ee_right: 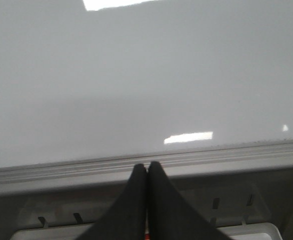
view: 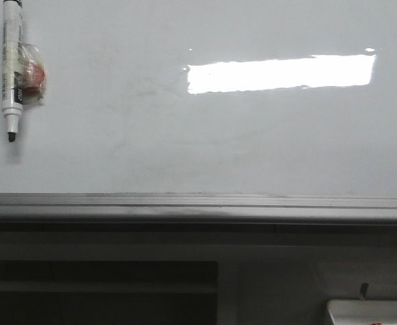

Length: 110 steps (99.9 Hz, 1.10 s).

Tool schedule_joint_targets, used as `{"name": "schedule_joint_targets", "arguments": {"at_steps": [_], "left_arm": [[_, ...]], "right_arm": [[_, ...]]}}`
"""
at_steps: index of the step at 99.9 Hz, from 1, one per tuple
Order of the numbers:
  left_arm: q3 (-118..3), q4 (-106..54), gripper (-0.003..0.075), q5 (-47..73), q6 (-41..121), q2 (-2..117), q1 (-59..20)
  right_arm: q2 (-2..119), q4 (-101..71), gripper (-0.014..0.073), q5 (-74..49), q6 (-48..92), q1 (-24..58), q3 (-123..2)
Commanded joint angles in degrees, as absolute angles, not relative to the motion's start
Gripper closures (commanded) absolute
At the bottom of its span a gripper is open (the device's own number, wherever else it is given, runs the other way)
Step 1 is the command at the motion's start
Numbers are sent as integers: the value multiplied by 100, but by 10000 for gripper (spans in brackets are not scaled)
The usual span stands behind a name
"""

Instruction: Write number 2 on whiteboard

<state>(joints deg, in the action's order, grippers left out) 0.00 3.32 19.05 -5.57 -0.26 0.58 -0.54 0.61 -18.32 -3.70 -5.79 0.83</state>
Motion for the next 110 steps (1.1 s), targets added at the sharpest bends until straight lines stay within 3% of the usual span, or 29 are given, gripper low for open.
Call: {"name": "schedule_joint_targets", "arguments": {"at_steps": [1,82,110], "left_arm": [[69,282,741,1571,-603,-176,29],[69,533,741,1548,-589,-176,29],[69,384,741,416,-604,-176,29]], "right_arm": [[-177,44,654,-1737,-357,-615,221],[-177,44,654,-1696,-357,-615,221],[-177,75,654,-1259,-357,-615,221]]}}
